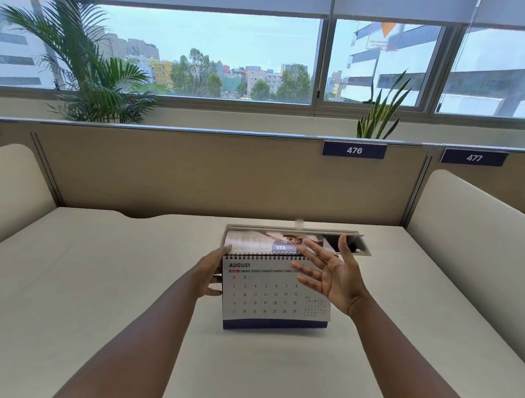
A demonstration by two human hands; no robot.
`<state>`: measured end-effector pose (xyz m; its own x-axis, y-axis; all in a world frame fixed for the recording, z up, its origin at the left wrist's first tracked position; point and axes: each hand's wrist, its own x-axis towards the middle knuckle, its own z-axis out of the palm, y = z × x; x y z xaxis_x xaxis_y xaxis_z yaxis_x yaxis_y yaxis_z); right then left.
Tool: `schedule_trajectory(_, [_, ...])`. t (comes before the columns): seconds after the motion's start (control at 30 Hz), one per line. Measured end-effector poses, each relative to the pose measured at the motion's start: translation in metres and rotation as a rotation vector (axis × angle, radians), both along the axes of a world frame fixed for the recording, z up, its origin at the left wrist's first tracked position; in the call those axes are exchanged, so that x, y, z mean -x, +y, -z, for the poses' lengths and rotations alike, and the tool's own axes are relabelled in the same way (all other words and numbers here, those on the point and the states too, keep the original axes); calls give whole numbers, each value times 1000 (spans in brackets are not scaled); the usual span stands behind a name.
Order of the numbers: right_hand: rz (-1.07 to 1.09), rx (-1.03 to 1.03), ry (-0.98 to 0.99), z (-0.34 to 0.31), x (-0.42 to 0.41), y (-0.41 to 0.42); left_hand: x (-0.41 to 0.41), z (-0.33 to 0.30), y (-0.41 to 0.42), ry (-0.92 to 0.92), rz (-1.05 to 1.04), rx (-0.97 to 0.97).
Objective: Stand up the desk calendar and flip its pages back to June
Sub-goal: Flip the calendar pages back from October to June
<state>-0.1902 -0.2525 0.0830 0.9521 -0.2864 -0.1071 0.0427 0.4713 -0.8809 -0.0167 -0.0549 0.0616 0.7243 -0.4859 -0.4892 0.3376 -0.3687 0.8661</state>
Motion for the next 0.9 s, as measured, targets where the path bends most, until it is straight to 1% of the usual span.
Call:
schedule_trajectory(0.1, [61, 49, 27, 4, 3, -2, 4, -3, -2, -7, -35, -5])
schedule_trajectory(0.17, [130, 129, 106, 9, 6, -2, 6, -6, -4, -7, -58, -12])
schedule_trajectory(0.27, [248, 366, 376, 21, 10, -1, 8, -8, -5, -17, -100, -26])
schedule_trajectory(0.33, [373, 390, 535, 31, 12, -1, 10, -9, -7, -28, -129, -24])
schedule_trajectory(0.4, [509, 402, 623, 38, 15, -4, 12, -10, -9, -35, -140, -20])
schedule_trajectory(0.47, [549, 436, 655, 44, 18, -7, 13, -11, -9, -34, -141, -18])
schedule_trajectory(0.53, [496, 458, 664, 47, 21, -8, 14, -13, -8, -35, -138, -24])
schedule_trajectory(0.67, [409, 435, 637, 47, 21, -4, 15, -15, -6, -32, -126, -28])
schedule_trajectory(0.73, [435, 477, 658, 48, 21, -2, 15, -15, -5, -30, -128, -25])
schedule_trajectory(0.9, [607, 591, 708, 46, 26, 4, 16, -16, -6, -19, -128, -22])
